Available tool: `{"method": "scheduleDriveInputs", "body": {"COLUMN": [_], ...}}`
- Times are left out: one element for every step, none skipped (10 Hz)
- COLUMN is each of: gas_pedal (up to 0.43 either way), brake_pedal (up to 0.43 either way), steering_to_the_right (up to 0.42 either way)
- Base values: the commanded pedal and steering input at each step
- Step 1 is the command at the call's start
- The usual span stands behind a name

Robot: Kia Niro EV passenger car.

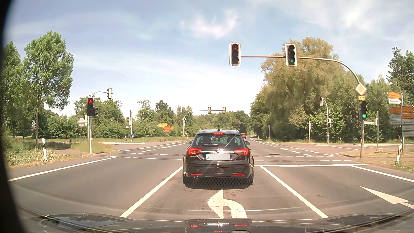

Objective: Follow the waypoints while adhering to traffic rules and regulations

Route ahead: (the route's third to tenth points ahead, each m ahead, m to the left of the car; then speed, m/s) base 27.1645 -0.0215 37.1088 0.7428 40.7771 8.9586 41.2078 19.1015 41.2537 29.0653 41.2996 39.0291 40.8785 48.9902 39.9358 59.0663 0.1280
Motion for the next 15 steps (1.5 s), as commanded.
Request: {"method": "scheduleDriveInputs", "body": {"gas_pedal": [0.0,0.0,0.0,0.0,0.0,0.0,0.0,0.0,0.0,0.0,0.0,0.0,0.0,0.0,0.0], "brake_pedal": [0.0,0.0,0.0,0.0,0.0,0.0,0.0,0.0,0.0,0.0,0.0,0.0,0.0,0.0,0.0], "steering_to_the_right": [0.005,0.005,0.005,0.005,0.005,0.005,0.005,0.005,0.005,0.005,0.005,0.004,0.004,0.004,0.004]}}
